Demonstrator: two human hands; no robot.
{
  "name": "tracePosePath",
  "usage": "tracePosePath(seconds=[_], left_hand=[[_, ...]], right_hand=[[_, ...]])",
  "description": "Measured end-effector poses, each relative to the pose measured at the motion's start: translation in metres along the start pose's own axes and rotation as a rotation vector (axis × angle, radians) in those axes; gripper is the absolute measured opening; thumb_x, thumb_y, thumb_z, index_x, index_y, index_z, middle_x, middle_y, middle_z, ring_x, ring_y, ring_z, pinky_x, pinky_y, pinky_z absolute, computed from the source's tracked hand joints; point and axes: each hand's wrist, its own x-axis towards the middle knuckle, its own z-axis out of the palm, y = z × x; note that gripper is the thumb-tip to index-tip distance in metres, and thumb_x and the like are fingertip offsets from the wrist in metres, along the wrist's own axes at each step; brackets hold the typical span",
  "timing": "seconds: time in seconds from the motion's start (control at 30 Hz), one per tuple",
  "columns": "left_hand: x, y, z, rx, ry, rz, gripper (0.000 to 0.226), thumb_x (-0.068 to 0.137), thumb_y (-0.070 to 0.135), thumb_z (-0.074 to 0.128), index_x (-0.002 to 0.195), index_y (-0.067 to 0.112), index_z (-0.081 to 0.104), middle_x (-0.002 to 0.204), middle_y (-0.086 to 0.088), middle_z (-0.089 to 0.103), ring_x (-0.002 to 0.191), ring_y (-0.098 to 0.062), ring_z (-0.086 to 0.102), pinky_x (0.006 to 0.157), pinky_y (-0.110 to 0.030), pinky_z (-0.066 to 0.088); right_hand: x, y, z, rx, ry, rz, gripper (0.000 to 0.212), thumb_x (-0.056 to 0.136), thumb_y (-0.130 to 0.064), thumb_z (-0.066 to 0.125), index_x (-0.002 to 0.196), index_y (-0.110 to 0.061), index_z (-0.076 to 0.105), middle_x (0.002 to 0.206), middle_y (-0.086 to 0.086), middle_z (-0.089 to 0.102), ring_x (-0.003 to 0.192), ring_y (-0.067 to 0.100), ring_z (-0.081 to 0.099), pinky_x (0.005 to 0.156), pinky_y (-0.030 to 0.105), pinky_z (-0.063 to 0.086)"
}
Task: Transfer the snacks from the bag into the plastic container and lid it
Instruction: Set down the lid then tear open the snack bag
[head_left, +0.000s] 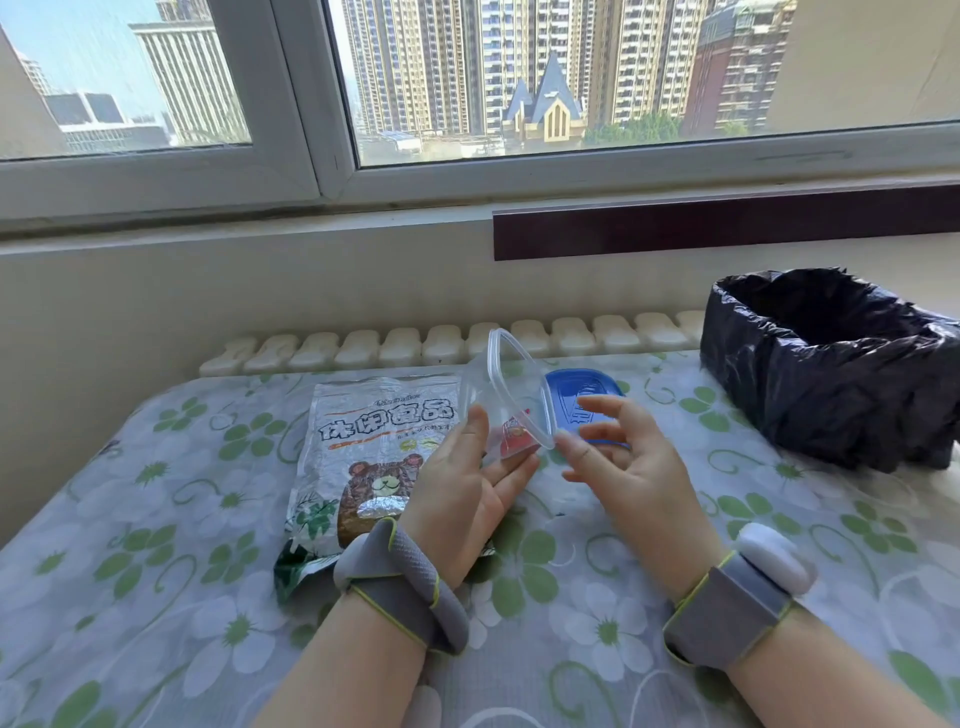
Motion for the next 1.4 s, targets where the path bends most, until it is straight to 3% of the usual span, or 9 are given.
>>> tracePosePath(seconds=[0.1, 0.3, 0.47, 0.6, 0.73, 0.87, 1.03, 1.27, 1.4], left_hand=[[0.0, 0.0, -0.002, -0.021, -0.025, -0.01, 0.045, 0.095, 0.03, 0.044, 0.132, 0.005, 0.046, 0.128, -0.018, 0.06, 0.118, -0.034, 0.059, 0.095, -0.041, 0.051], [-0.001, 0.001, -0.002, 0.022, -0.059, 0.018, 0.035, 0.098, 0.02, 0.041, 0.13, 0.008, 0.048, 0.13, -0.021, 0.058, 0.115, -0.034, 0.06, 0.1, -0.044, 0.048], [-0.001, 0.0, -0.002, 0.519, 0.109, 0.318, 0.049, 0.096, 0.011, 0.047, 0.143, 0.018, 0.033, 0.145, -0.002, 0.041, 0.132, -0.016, 0.043, 0.11, -0.035, 0.037], [-0.002, 0.001, -0.005, 0.727, 0.184, 0.537, 0.036, 0.094, 0.011, 0.05, 0.124, 0.031, 0.046, 0.135, 0.002, 0.049, 0.126, -0.006, 0.045, 0.11, -0.031, 0.036], [0.0, -0.001, -0.008, 0.783, 0.144, 0.494, 0.045, 0.084, 0.03, 0.05, 0.129, 0.021, 0.052, 0.124, 0.002, 0.059, 0.114, -0.008, 0.056, 0.103, -0.041, 0.045], [0.001, -0.004, -0.008, 0.839, 0.13, 0.455, 0.056, 0.08, 0.038, 0.048, 0.134, 0.02, 0.047, 0.131, 0.002, 0.057, 0.122, -0.012, 0.054, 0.104, -0.045, 0.043], [0.002, -0.006, -0.011, 0.897, 0.149, 0.406, 0.061, 0.077, 0.048, 0.047, 0.134, 0.028, 0.044, 0.135, 0.001, 0.055, 0.126, -0.016, 0.051, 0.104, -0.047, 0.042], [0.004, -0.01, -0.012, 0.93, 0.166, 0.393, 0.062, 0.072, 0.058, 0.043, 0.13, 0.037, 0.043, 0.125, -0.012, 0.061, 0.116, -0.045, 0.053, 0.096, -0.062, 0.042], [0.007, -0.012, -0.015, 0.914, 0.154, 0.401, 0.056, 0.073, 0.056, 0.045, 0.127, 0.04, 0.043, 0.127, -0.009, 0.06, 0.118, -0.038, 0.054, 0.097, -0.061, 0.042]], right_hand=[[-0.006, 0.0, 0.007, -0.059, -0.125, -0.072, 0.031, 0.074, -0.023, 0.074, 0.099, -0.037, 0.062, 0.111, 0.0, 0.062, 0.096, 0.012, 0.066, 0.076, 0.021, 0.054], [-0.002, 0.008, 0.008, -0.163, -0.054, -0.167, 0.013, 0.079, -0.021, 0.069, 0.092, -0.02, 0.066, 0.117, 0.001, 0.062, 0.089, 0.008, 0.067, 0.073, 0.008, 0.049], [0.0, 0.008, 0.006, -0.163, -0.008, -0.172, 0.009, 0.078, -0.015, 0.07, 0.082, -0.022, 0.066, 0.102, 0.005, 0.069, 0.08, -0.015, 0.062, 0.067, -0.003, 0.041], [0.002, 0.013, 0.006, -0.21, -0.036, -0.159, 0.016, 0.076, -0.015, 0.072, 0.081, -0.028, 0.065, 0.109, -0.005, 0.062, 0.091, 0.0, 0.065, 0.074, -0.002, 0.043], [0.004, 0.019, 0.007, -0.261, -0.055, -0.153, 0.017, 0.077, -0.013, 0.072, 0.086, -0.027, 0.068, 0.111, -0.006, 0.058, 0.111, 0.017, 0.062, 0.086, 0.003, 0.044], [0.004, 0.02, 0.007, -0.295, -0.031, -0.168, 0.026, 0.079, -0.008, 0.069, 0.105, -0.013, 0.069, 0.131, 0.006, 0.054, 0.112, 0.008, 0.057, 0.081, -0.005, 0.039], [0.001, 0.018, 0.008, -0.286, -0.049, -0.179, 0.037, 0.081, -0.008, 0.067, 0.117, -0.015, 0.063, 0.133, 0.0, 0.051, 0.118, 0.015, 0.057, 0.087, 0.001, 0.042], [0.0, 0.018, 0.008, -0.286, -0.079, -0.187, 0.046, 0.081, -0.011, 0.067, 0.125, -0.017, 0.056, 0.141, -0.002, 0.044, 0.126, 0.01, 0.049, 0.095, 0.008, 0.043], [-0.001, 0.016, 0.008, -0.341, -0.07, -0.219, 0.047, 0.081, -0.015, 0.068, 0.126, -0.019, 0.056, 0.143, -0.001, 0.044, 0.132, 0.008, 0.041, 0.103, 0.023, 0.041]])
